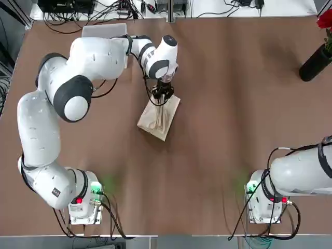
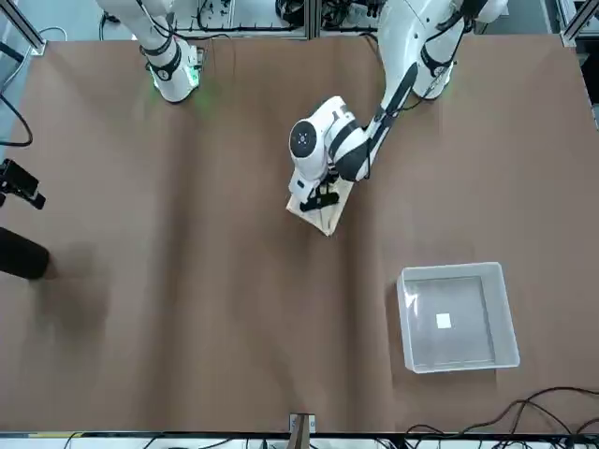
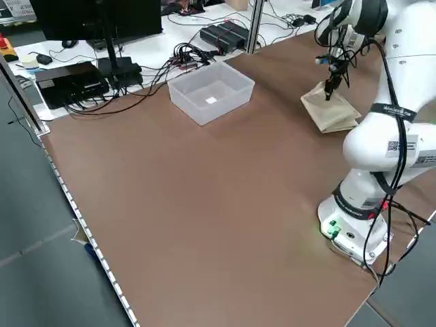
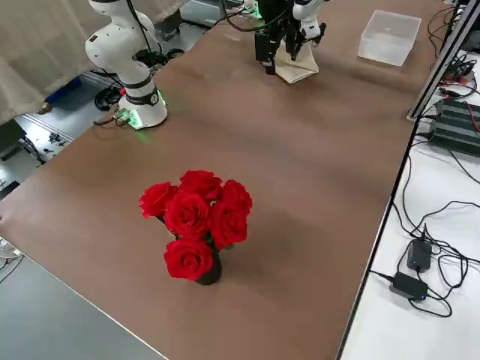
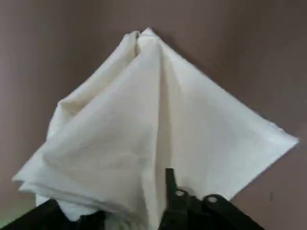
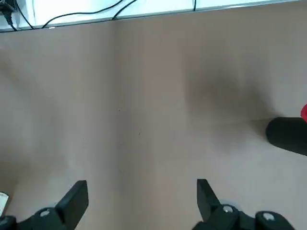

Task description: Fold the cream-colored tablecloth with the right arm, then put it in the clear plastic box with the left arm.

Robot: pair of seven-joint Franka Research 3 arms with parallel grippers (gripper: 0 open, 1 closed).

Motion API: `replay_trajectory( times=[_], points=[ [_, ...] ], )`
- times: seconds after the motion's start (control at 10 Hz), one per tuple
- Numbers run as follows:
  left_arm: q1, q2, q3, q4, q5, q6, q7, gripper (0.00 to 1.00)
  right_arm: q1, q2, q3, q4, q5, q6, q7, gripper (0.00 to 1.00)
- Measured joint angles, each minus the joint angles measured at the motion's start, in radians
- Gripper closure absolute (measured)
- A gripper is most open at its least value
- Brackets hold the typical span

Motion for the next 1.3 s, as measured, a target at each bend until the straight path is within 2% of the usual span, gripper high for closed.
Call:
replay_trajectory(
  times=[0.3,0.4,0.6,0.8,1.0,1.3],
  points=[
    [-0.001,-0.004,-0.002,0.100,0.001,-0.001,0.014,0.04,0.000,0.000,0.001,0.000,0.000,-0.002,0.000,0.00],
    [-0.001,-0.012,-0.003,0.114,0.001,-0.007,0.046,0.00,0.001,0.001,0.002,0.000,0.001,-0.002,0.000,0.00],
    [0.006,-0.041,-0.004,0.116,-0.004,-0.050,0.191,0.00,0.001,0.001,0.003,-0.001,0.001,-0.002,0.000,0.00],
    [0.059,-0.075,-0.008,0.101,-0.080,-0.070,0.400,0.00,0.001,0.001,0.003,-0.001,0.001,-0.002,0.000,0.00],
    [0.191,-0.119,-0.033,0.058,-0.196,-0.087,0.679,0.00,0.001,0.001,0.003,-0.001,0.001,-0.003,0.000,0.00],
    [0.414,-0.128,-0.097,-0.022,-0.335,-0.089,1.040,0.00,0.001,0.001,0.003,-0.001,0.001,-0.004,0.000,0.00]
  ],
)
